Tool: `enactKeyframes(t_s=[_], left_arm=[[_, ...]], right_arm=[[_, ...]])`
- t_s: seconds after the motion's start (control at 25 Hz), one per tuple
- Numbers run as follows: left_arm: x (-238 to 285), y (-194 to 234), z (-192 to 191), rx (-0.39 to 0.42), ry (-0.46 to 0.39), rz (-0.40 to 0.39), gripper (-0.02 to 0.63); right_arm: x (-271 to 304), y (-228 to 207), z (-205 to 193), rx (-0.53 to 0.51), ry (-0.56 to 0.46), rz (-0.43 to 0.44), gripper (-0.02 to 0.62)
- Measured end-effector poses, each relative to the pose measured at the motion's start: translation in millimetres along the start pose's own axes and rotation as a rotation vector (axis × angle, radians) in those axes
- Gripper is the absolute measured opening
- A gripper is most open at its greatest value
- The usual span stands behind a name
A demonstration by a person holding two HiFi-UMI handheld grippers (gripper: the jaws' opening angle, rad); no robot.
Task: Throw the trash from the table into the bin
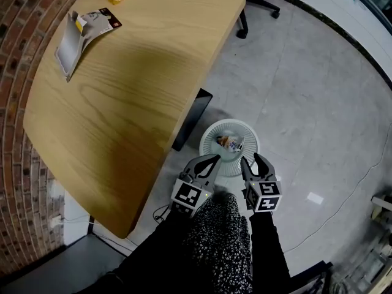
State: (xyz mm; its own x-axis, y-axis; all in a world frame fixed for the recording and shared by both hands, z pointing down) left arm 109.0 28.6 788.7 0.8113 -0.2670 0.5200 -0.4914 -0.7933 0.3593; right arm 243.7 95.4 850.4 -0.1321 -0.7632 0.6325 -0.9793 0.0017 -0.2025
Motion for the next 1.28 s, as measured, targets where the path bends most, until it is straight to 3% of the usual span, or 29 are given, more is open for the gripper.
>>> enactKeyframes(t_s=[0.24, 0.84, 1.04, 1.28], left_arm=[[-17.8, -15.5, 28.8, 0.023, -0.009, -0.014, 0.005], [-73.9, -59.7, 136.5, 0.065, -0.094, -0.022, 0.005], [-88.6, -79.8, 170.4, 0.078, -0.13, -0.025, 0.006], [-108.7, -95.5, 202.1, 0.122, -0.158, -0.027, 0.006]], right_arm=[[-22.3, 13.2, 40.0, -0.056, -0.037, 0.047, 0.17], [-109.4, 26.3, 160.2, -0.102, -0.16, 0.018, 0.165], [-143.4, 25.9, 193.2, -0.122, -0.208, 0.0, 0.123], [-177.2, 29.3, 216.2, -0.209, -0.216, -0.024, 0.028]])
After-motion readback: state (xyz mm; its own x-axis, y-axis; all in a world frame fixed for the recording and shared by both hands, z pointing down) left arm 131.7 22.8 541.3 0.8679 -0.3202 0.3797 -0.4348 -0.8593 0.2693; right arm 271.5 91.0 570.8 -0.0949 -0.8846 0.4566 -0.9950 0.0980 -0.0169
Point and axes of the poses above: the fingertips, and each gripper's own axes: x forward along the fingers, y to its left, z out of its top, the point moved 5 cm from there along -x, backward along the fingers, and after that the axes turned 9 degrees about -x, right-handed, at the moved point
